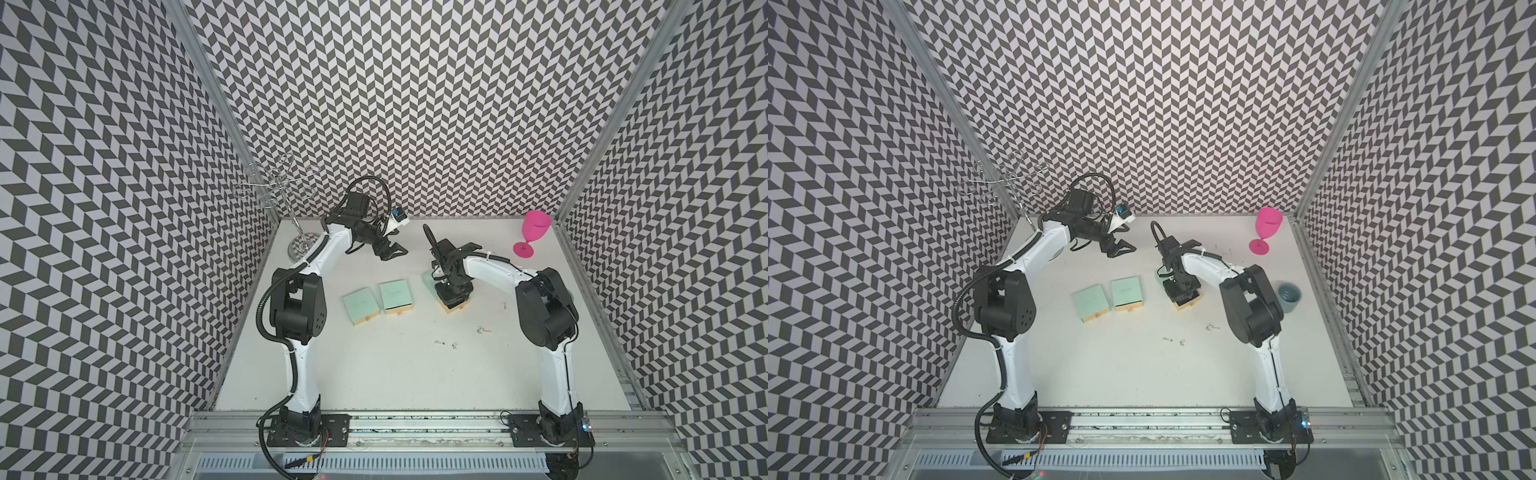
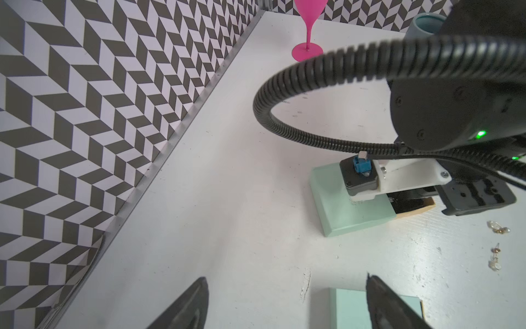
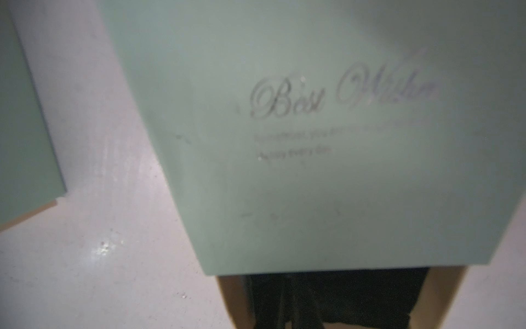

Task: Place the earrings into the drawer-style jewelry box
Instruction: Insert the earring into the inner lining, then pick up the earring from the center of the board.

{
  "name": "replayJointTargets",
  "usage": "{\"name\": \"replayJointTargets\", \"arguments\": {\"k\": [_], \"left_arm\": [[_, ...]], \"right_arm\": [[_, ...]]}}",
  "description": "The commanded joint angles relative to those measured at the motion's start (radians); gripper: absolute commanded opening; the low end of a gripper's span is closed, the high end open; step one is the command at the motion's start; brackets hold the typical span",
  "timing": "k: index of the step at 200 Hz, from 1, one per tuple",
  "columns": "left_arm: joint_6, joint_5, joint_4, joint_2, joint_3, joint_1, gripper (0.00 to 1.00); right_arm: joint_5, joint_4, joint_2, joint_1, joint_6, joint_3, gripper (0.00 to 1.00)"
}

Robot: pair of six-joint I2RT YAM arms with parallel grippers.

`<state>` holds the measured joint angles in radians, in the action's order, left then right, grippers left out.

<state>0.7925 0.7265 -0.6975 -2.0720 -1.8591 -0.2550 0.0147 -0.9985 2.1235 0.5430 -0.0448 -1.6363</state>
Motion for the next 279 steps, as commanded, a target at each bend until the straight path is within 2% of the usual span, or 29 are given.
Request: {"name": "replayJointTargets", "arguments": {"k": [1, 78, 101, 120, 158, 200, 253, 279], "left_arm": [[0.022, 0.007, -0.014, 0.020, 0.004, -0.004, 0.87], [0.026, 0.008, -0.017, 0.024, -0.015, -0.003, 0.88], [0.031, 0.004, -0.020, 0.033, -0.008, -0.006, 0.88], [0.039, -0.002, -0.022, 0.041, -0.005, -0.009, 0.88], [0.035, 0.003, -0.029, 0.038, -0.045, -0.011, 0.89], [0.027, 0.019, -0.036, 0.033, -0.072, -0.023, 0.92], [0.027, 0.016, -0.045, 0.033, -0.059, -0.035, 0.92], [0.028, 0.012, -0.045, 0.035, -0.049, -0.035, 0.91]], "right_arm": [[-0.030, 0.017, 0.027, 0.004, 0.005, -0.018, 0.09], [-0.072, -0.086, -0.103, 0.004, 0.000, -0.118, 0.13], [-0.072, -0.120, -0.115, 0.005, 0.004, -0.094, 0.13], [-0.080, -0.068, -0.166, -0.006, -0.024, -0.039, 0.13], [-0.005, 0.038, -0.311, -0.138, -0.109, 0.122, 0.14], [0.086, 0.138, -0.426, -0.295, -0.132, 0.324, 0.16], [0.177, 0.146, -0.433, -0.253, -0.095, 0.293, 0.10], [0.193, 0.170, -0.385, -0.171, -0.064, 0.235, 0.01]]}}
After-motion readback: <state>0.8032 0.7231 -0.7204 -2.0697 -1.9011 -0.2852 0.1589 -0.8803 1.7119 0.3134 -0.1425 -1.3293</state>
